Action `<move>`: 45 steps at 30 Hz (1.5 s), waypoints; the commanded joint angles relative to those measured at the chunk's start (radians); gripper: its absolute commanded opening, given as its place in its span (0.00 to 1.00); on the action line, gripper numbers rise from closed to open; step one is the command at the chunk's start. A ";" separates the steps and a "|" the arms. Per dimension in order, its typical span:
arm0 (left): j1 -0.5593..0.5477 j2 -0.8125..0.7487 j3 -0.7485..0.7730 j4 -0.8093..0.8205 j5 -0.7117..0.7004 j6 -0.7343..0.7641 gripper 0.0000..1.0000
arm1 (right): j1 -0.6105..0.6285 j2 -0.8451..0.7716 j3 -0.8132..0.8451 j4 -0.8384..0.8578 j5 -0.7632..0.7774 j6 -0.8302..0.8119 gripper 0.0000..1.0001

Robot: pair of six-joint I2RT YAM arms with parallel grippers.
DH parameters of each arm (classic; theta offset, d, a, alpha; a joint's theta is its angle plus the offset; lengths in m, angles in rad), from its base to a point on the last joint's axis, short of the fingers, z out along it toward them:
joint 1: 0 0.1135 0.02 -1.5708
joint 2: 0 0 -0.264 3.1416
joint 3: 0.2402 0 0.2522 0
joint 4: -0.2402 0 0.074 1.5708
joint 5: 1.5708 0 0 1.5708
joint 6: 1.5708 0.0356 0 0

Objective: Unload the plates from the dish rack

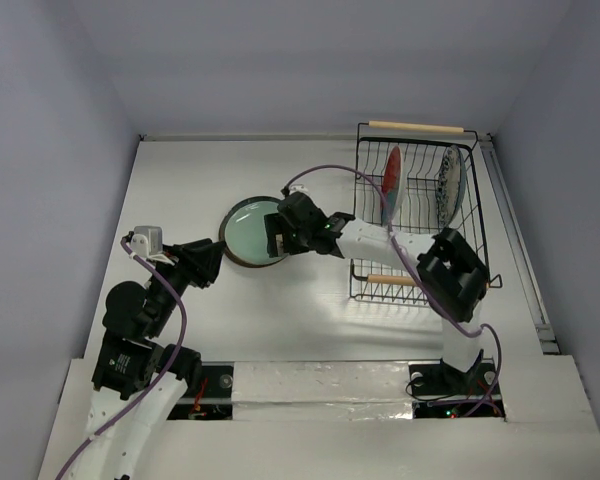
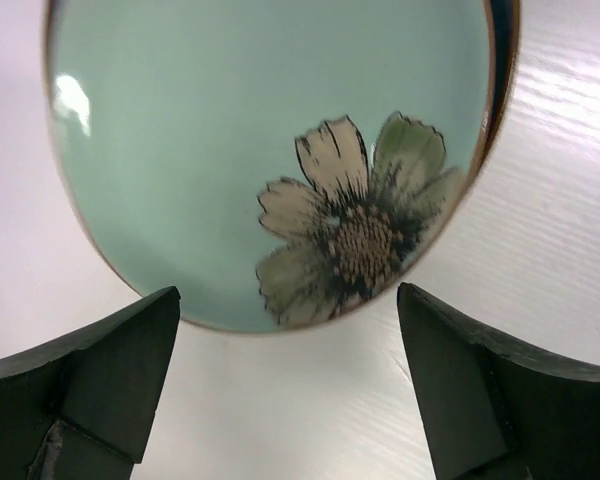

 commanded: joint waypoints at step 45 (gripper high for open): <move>0.004 -0.022 0.017 0.037 0.006 0.001 0.34 | -0.483 -0.255 0.190 -0.333 0.514 -0.408 0.12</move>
